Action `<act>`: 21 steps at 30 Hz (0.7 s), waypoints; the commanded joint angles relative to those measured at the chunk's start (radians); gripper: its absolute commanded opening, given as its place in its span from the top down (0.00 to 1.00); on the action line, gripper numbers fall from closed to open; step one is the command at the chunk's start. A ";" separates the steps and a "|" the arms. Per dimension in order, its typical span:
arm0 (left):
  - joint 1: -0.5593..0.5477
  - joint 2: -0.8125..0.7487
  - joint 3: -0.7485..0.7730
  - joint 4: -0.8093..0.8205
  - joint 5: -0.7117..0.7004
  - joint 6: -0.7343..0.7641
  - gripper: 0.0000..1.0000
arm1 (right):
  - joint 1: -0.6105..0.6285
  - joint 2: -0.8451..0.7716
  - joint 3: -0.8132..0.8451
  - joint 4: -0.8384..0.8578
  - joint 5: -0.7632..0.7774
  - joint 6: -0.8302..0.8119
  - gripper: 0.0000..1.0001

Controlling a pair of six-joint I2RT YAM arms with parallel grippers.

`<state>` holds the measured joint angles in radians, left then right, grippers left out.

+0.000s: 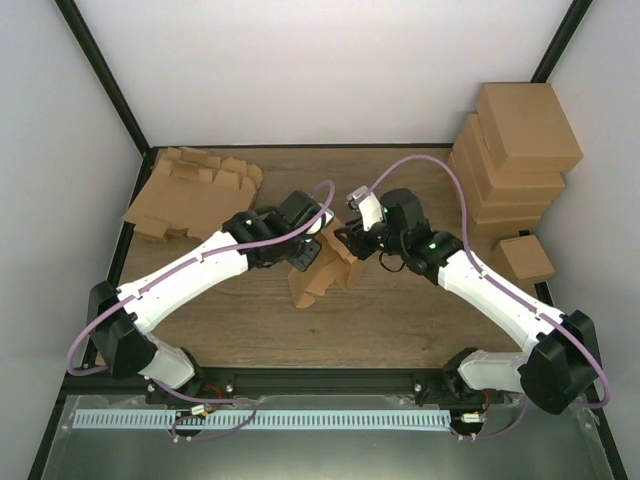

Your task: Fold the paper box

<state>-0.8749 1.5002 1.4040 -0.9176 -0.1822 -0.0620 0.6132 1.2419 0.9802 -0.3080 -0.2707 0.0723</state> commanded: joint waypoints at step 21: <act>0.009 -0.011 -0.010 0.039 0.097 0.014 0.96 | 0.075 -0.022 -0.004 -0.152 0.227 -0.041 0.49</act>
<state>-0.8688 1.5005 1.4033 -0.8921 -0.0998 -0.0513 0.6796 1.2053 0.9272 -0.3599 -0.0887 0.0402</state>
